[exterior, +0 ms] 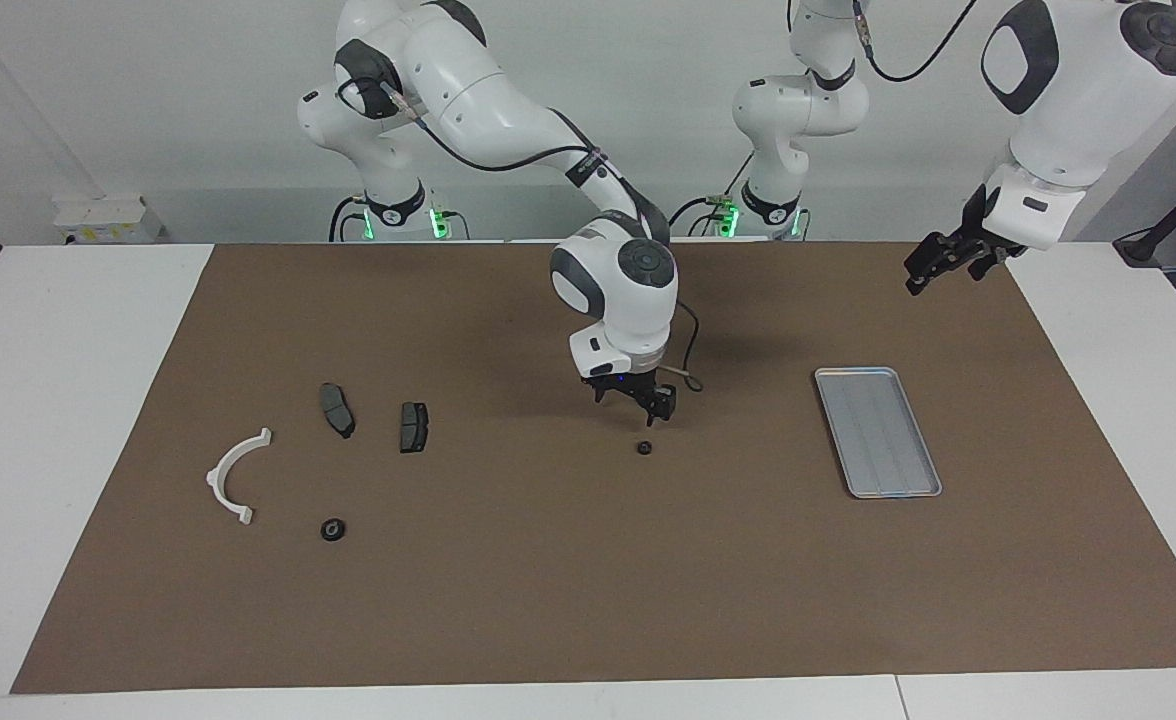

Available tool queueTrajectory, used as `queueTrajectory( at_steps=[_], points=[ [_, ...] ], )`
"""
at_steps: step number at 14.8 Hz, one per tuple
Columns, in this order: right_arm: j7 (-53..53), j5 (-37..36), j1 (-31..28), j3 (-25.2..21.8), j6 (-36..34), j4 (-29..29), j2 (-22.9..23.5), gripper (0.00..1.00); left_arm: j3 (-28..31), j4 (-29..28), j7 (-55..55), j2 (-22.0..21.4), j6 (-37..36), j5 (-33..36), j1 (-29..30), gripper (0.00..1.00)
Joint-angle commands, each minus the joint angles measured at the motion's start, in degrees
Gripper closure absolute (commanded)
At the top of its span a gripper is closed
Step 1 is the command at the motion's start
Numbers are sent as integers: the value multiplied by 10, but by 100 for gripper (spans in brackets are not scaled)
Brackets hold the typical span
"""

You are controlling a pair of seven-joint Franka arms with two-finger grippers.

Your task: Place bearing gear from tray to pile

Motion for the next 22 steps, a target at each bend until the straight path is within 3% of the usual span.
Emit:
queueTrajectory(
  at_steps=[1,7,13,15,18,22],
  points=[
    [8,-12,-1,4,-17,67,36,0,-22,-23,10,-18,-3,-4,21,0],
    [8,-36,2,2,-25,148,109,0,-29,-39,10,-31,25,-4,23,0],
    [7,-38,4,2,-35,155,115,0,-29,-55,10,-35,43,-5,18,0],
    [7,-38,3,0,-35,156,115,8,-26,-52,8,-33,45,-16,18,0],
    [7,-37,-2,0,-24,157,117,42,-24,-51,8,-33,42,-18,17,0],
    [8,-35,-3,0,-15,156,117,66,-28,-51,4,-34,36,-17,16,0]
  ],
)
